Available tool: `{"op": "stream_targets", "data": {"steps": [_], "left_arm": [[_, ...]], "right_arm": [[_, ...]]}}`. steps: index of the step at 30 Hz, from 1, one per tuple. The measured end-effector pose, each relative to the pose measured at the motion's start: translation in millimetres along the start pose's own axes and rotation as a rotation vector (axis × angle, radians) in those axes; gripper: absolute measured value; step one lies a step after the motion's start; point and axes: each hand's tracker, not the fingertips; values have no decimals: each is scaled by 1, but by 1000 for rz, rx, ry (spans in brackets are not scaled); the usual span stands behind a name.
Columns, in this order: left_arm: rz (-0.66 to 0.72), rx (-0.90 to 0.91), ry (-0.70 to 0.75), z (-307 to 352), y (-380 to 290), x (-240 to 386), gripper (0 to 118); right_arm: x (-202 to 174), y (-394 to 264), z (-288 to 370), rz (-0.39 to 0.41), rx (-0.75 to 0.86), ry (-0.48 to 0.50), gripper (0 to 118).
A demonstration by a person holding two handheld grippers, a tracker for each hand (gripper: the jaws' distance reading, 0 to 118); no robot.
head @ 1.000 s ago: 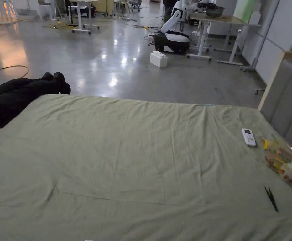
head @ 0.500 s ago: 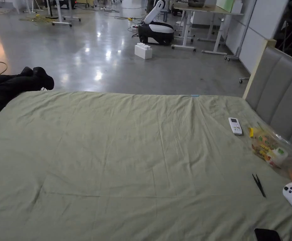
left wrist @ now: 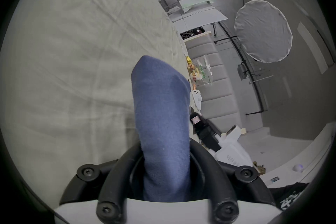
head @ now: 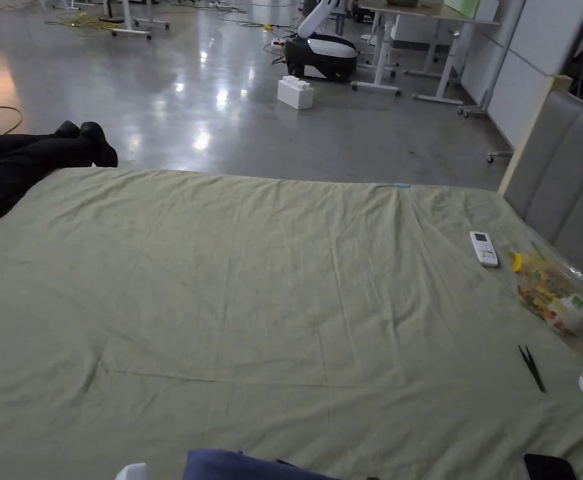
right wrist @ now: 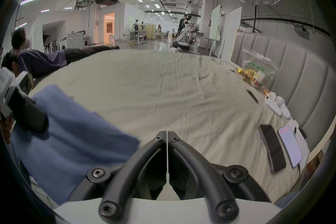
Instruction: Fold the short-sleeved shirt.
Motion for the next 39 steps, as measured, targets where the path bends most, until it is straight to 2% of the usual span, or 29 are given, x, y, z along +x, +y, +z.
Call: {"op": "stream_targets", "data": {"steps": [8, 13, 16, 23, 30, 32, 35, 37, 39], "left_arm": [[-76, 40, 165, 116, 64, -27, 20], [-6, 45, 315, 190, 102, -55, 20], [-13, 62, 408, 236, 123, -67, 20], [40, 121, 578, 301, 142, -69, 20], [21, 64, 807, 302, 149, -68, 22], [14, 61, 859, 298, 148, -68, 34], [-4, 50, 971, 295, 151, -69, 41], [-41, 38, 1080, 297, 153, -69, 57], [-63, 27, 1167, 298, 154, -65, 62]], "right_arm": [[24, 97, 0, -24, 204, -43, 2], [33, 151, 7, -24, 315, -57, 2], [36, 172, 9, -15, 349, -63, 2], [37, 181, 9, -17, 383, -87, 2], [30, 166, 5, -16, 343, -83, 2], [29, 164, 4, -13, 335, -81, 2], [30, 162, 4, -10, 327, -81, 2], [31, 161, 3, -10, 324, -81, 2], [33, 160, 4, -6, 323, -83, 2]]}}
